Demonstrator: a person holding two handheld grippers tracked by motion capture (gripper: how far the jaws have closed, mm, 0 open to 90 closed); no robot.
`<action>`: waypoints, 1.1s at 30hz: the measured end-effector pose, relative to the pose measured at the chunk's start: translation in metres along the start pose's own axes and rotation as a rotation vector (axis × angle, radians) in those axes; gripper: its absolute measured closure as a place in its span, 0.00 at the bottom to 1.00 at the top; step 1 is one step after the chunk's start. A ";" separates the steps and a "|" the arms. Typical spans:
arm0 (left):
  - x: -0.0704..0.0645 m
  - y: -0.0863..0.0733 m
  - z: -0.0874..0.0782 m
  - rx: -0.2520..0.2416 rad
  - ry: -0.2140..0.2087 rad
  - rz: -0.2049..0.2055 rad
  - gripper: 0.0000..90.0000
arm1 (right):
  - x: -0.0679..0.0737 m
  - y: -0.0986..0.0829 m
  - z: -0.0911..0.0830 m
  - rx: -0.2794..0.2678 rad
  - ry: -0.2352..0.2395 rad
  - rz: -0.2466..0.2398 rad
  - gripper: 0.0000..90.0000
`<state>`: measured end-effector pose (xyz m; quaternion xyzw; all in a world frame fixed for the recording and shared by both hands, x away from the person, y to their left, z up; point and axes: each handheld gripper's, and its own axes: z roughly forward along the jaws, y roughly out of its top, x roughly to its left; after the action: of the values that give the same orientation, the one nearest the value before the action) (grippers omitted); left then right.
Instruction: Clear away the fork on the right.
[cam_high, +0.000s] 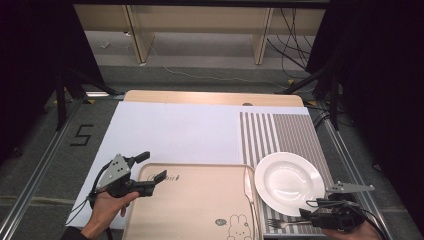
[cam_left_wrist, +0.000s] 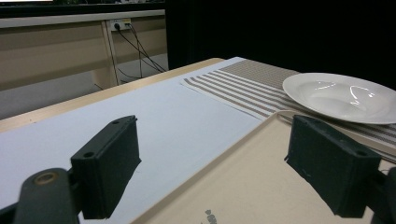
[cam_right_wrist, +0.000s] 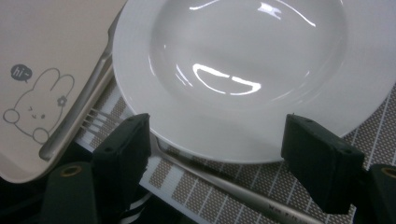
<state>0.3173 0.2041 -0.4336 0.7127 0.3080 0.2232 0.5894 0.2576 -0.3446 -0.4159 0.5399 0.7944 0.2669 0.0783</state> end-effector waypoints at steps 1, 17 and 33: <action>0.000 0.000 0.000 0.001 0.000 0.000 0.18 | -0.003 -0.001 0.001 -0.010 -0.006 -0.029 0.28; 0.000 0.000 0.000 0.001 -0.002 0.000 0.18 | -0.013 -0.012 0.006 0.092 -0.017 -0.020 0.28; 0.000 0.000 0.001 0.003 -0.004 0.005 0.18 | -0.004 -0.013 0.023 0.163 -0.014 -0.013 0.29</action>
<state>0.3176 0.2032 -0.4337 0.7147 0.3053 0.2226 0.5886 0.2583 -0.3442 -0.4426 0.5411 0.8164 0.1973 0.0413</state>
